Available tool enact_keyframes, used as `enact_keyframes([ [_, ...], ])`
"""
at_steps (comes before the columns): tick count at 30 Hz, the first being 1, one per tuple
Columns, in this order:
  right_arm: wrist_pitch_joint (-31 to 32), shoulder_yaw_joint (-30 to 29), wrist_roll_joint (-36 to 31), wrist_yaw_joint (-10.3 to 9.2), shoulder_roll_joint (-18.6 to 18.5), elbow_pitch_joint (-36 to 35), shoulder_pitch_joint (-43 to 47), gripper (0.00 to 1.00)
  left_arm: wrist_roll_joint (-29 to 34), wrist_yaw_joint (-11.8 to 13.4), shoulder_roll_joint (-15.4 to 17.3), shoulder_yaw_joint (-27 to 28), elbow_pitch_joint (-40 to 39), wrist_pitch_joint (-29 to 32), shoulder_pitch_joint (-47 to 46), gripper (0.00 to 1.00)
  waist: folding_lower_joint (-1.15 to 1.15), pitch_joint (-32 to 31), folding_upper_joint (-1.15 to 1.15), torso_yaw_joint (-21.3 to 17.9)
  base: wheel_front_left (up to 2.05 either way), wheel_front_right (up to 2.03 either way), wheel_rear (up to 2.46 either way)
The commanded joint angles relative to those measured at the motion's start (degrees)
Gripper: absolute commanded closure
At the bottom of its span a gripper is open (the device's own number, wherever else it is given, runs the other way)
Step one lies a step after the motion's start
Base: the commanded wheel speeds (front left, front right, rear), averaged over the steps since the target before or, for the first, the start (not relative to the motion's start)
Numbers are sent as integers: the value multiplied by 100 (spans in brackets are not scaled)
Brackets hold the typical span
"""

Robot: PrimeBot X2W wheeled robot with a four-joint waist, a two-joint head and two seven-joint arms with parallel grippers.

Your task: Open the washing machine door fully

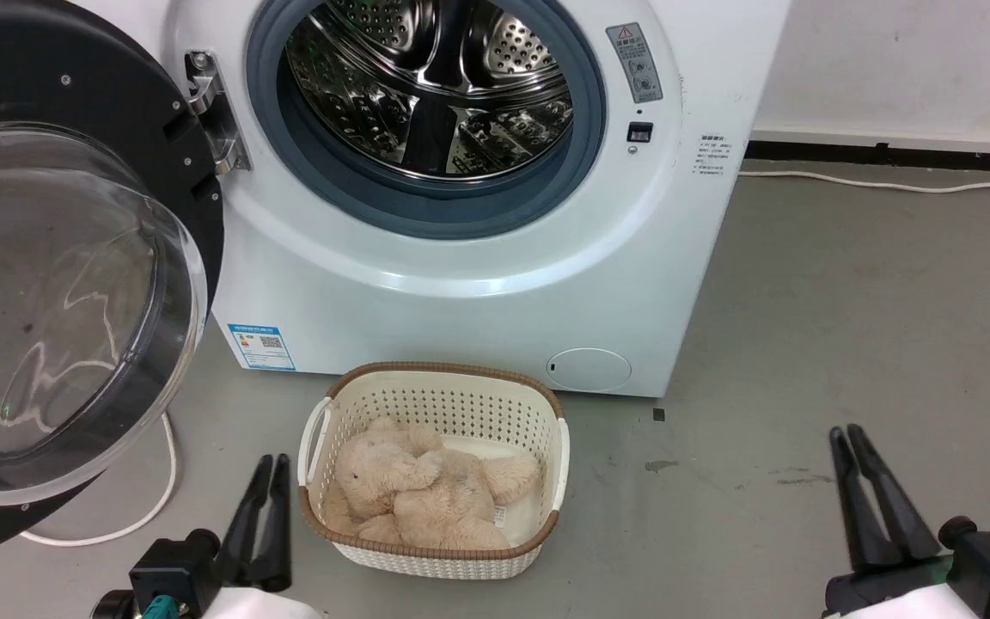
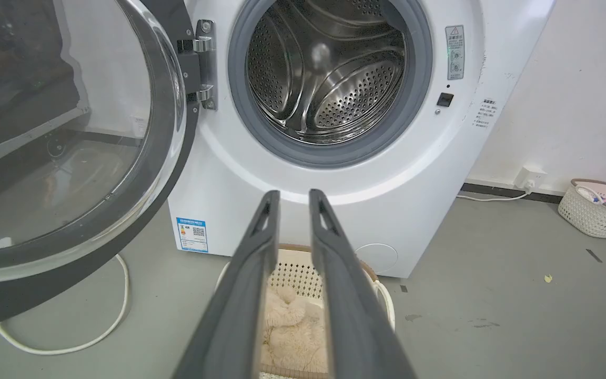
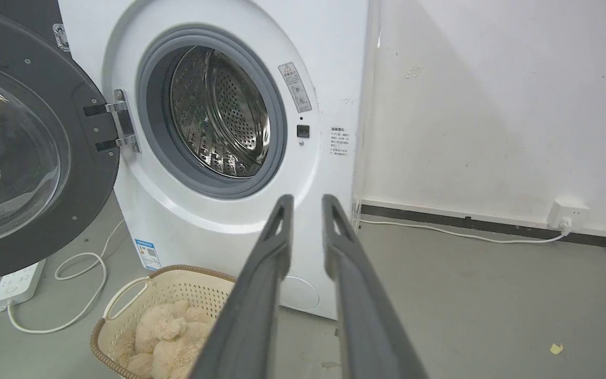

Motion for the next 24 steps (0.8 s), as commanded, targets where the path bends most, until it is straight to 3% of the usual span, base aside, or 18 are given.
enact_keyframes([
  [1, 1, -1, 0, 0, 0, 0, 0, 100, 1, 0, -7, -1, -2, 1, 0, 100, 0, 0, 0, 0, 0, 0, 0],
  [24, 260, 51, -65, -1, 3, 28, -75, 100, 250, 6, -73, 72, -78, 227, -48, 100, 0, -23, 0, -21, 0, 0, 0],
])
